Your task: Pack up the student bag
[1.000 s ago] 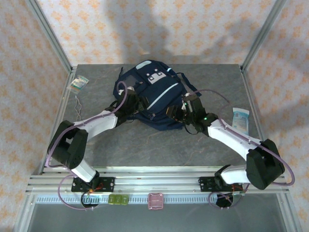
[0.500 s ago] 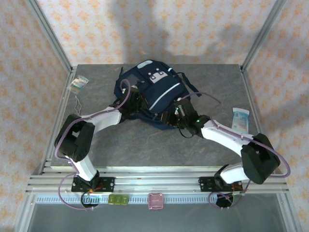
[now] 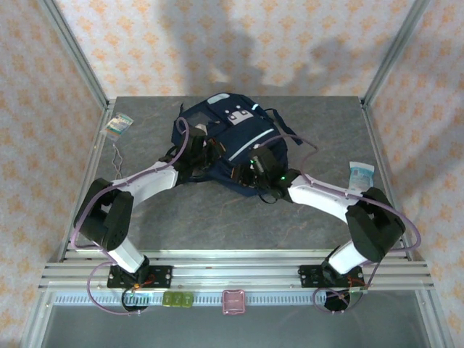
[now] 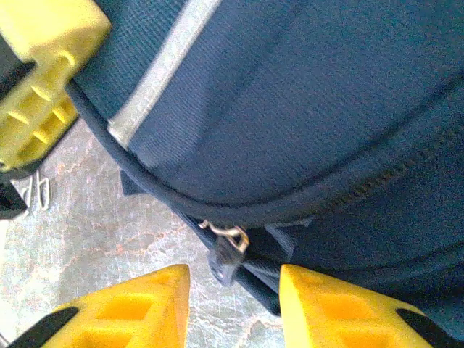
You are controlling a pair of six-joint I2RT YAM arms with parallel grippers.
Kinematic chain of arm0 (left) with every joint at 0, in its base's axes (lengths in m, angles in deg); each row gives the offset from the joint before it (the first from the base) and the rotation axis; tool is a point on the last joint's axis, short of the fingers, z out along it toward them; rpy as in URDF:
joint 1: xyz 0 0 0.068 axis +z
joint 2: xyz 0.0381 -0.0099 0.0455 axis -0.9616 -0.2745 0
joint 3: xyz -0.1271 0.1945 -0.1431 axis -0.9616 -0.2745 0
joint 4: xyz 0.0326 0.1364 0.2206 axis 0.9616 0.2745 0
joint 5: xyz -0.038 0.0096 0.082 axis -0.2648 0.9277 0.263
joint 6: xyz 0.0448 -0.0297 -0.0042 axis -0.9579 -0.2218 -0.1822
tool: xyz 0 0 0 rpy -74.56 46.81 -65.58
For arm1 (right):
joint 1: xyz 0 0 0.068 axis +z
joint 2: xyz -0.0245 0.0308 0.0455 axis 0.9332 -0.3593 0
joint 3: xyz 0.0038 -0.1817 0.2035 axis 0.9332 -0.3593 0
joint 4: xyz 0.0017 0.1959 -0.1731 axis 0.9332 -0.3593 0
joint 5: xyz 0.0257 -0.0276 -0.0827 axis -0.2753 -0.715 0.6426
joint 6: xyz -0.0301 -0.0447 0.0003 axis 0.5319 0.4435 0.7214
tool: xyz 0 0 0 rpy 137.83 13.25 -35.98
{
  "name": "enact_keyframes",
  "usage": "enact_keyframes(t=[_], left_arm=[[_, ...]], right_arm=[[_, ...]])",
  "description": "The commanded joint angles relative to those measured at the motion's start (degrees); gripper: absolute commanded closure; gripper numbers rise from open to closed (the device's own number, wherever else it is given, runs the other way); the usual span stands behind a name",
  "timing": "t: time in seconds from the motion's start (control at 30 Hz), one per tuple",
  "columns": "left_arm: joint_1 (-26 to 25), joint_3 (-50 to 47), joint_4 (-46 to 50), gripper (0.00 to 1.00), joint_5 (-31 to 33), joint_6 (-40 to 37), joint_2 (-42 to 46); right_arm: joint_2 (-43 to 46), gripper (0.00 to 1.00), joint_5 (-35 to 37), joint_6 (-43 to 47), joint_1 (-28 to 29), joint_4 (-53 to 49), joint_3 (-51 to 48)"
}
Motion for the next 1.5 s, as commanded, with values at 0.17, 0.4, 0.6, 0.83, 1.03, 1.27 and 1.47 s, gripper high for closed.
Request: enact_keyframes(t=[0.17,0.4,0.6,0.83,1.03,1.27,1.47], left_arm=[[-1.2,-0.9,-6.6,1.0,-3.7,1.4,3.8],[-1.0,-1.7,-7.1,1.0,-3.2,1.6,3.7],[-0.7,-2.1,-7.9,1.0,-3.2,1.9,3.3],[-0.4,-2.0,-8.4,1.0,-3.1,2.2,3.0],[-0.4,-2.0,-8.7,1.0,-3.2,2.3,2.9],[0.2,-2.7,-8.2,1.0,-2.4,1.8,3.5],[2.4,-3.6,-5.9,1.0,-1.7,-0.7,4.4]], right_arm=[[-3.0,0.62,9.7,-3.9,0.4,0.8,3.5],[-5.6,0.94,11.3,-4.4,1.1,-1.4,6.8],[-4.1,1.0,17.0,-4.8,2.8,-6.4,6.1],[-5.2,0.89,16.0,-2.2,2.9,-6.0,5.8],[-6.9,0.84,14.3,-1.8,3.7,-5.1,6.7],[-6.9,1.0,17.9,-0.1,3.7,-8.7,6.4],[-2.2,1.0,21.3,3.6,-1.7,-11.8,0.7]])
